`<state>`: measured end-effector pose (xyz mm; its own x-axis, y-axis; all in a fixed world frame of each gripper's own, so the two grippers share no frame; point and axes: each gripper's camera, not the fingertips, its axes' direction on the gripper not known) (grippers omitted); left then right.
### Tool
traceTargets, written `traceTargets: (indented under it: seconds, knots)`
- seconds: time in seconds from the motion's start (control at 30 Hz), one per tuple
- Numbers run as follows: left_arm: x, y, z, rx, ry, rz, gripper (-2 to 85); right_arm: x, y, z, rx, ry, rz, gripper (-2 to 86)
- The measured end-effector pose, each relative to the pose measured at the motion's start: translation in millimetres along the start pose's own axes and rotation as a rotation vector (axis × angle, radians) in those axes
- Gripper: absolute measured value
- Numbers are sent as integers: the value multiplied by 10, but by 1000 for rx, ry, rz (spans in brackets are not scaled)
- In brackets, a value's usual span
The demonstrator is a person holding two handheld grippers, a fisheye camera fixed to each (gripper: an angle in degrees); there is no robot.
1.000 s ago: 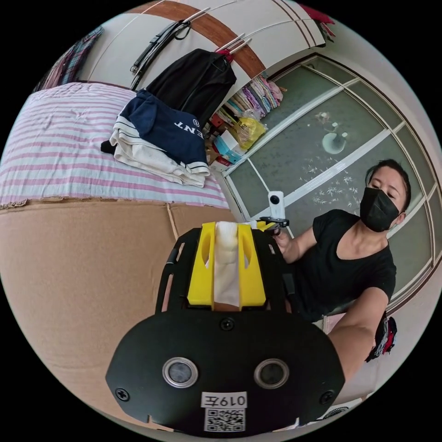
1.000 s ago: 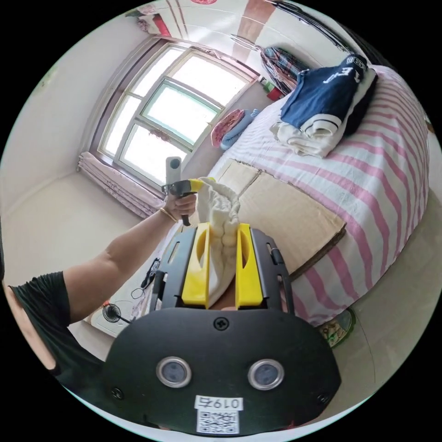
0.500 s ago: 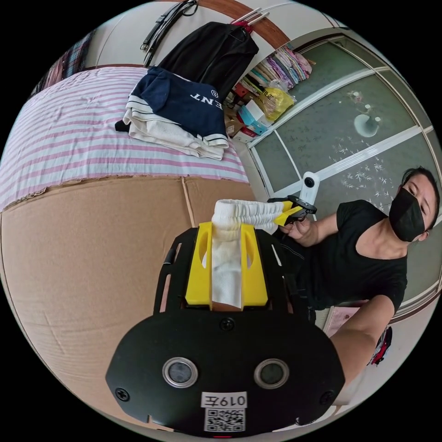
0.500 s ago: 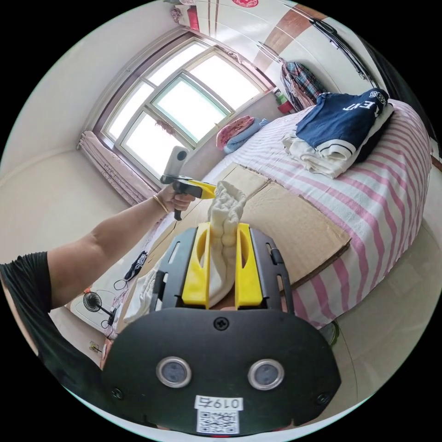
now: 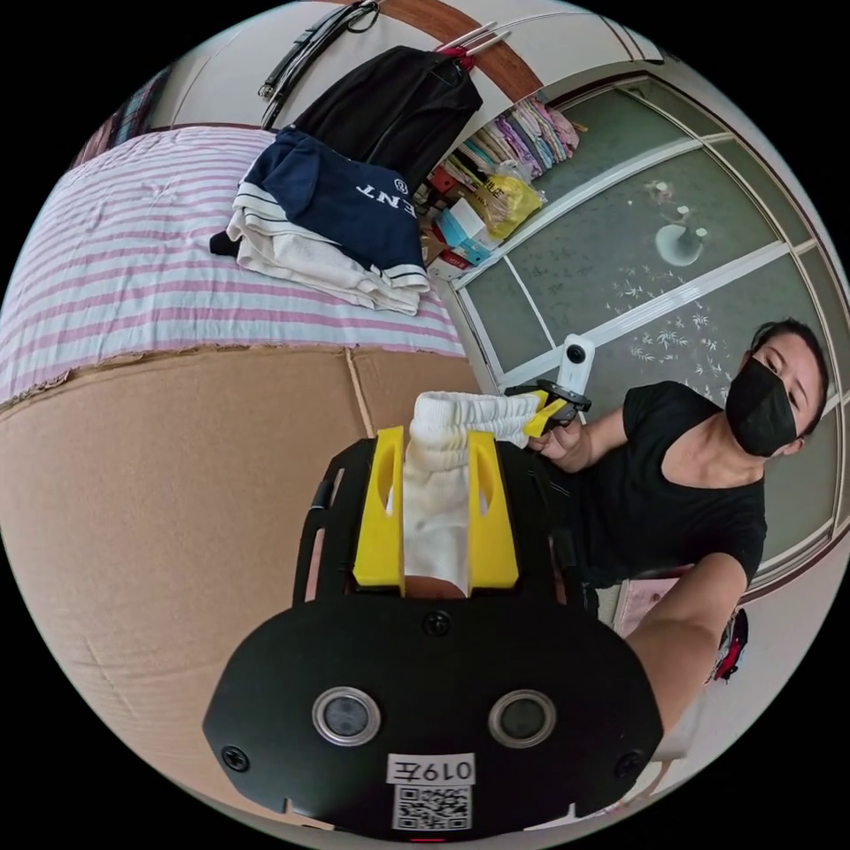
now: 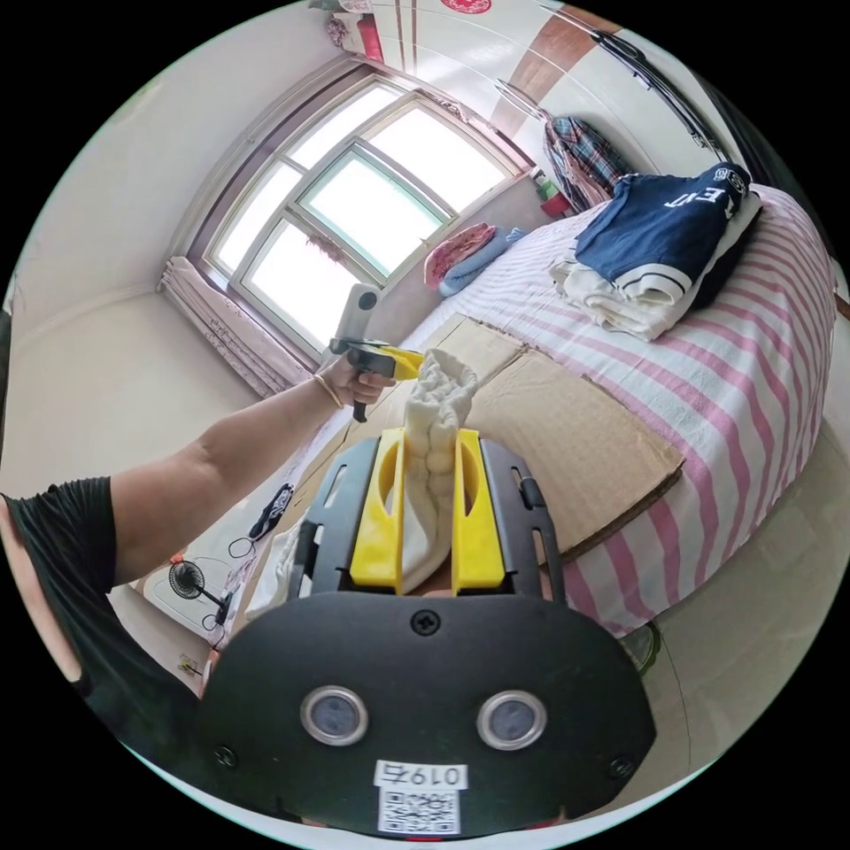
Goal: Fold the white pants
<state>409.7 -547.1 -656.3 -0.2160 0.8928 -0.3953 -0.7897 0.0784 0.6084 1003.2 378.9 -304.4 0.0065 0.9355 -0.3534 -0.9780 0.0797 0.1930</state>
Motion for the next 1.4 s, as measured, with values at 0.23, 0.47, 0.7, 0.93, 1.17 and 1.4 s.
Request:
traceTargets:
  seconds: [0.23,0.47,0.7,0.93,1.17,1.4]
  knots:
    - [131,485,215,0,-14,40,77,-353,681,328,18,51,-93,84]
    - [661,1591,89,176,-42,74,65,-1349,1453,728,55,83,-299,84]
    - [1588,3268,-175,378,-132,134,62,-2554,2398,1231,84,47,-505,83]
    - [2506,5256,-128,562,-266,151,61,-3949,3800,2059,41,-9,-738,82]
    - [3150,7615,333,719,-382,63,62,-5156,5532,3306,-89,-30,-968,82]
    - [2981,9308,1187,772,-412,-152,64,-5566,7107,4625,-257,97,-1146,82]
